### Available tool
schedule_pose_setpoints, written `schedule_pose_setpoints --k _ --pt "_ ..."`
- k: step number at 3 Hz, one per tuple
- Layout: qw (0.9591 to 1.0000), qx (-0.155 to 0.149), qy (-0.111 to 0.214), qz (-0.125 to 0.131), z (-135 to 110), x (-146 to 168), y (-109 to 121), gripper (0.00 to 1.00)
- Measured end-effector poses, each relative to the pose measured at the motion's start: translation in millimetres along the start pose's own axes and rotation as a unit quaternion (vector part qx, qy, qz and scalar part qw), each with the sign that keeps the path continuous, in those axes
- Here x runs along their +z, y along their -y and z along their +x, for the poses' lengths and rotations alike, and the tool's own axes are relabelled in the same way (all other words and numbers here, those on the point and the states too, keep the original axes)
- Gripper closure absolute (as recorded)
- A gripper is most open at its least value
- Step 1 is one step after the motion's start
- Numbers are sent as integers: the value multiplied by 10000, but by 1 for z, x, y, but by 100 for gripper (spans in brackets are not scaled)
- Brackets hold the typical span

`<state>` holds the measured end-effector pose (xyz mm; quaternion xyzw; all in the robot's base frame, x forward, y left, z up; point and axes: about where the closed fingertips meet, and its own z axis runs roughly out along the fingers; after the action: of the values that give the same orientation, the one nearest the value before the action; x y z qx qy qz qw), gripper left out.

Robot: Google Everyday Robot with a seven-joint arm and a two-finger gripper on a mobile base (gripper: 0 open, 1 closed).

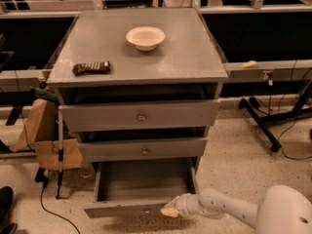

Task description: Close bottom drawer

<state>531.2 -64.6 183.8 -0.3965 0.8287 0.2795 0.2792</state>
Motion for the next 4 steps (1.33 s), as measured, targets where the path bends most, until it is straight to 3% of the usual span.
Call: schedule_pose_setpoints --k 1,3,4 --pt "10000 -22 -6 0 -1 1 -2 0" --pt "10000 -5 -37 -10 -6 4 -2 0" --pt "10000 -35 -69 2 -12 8 3 27"
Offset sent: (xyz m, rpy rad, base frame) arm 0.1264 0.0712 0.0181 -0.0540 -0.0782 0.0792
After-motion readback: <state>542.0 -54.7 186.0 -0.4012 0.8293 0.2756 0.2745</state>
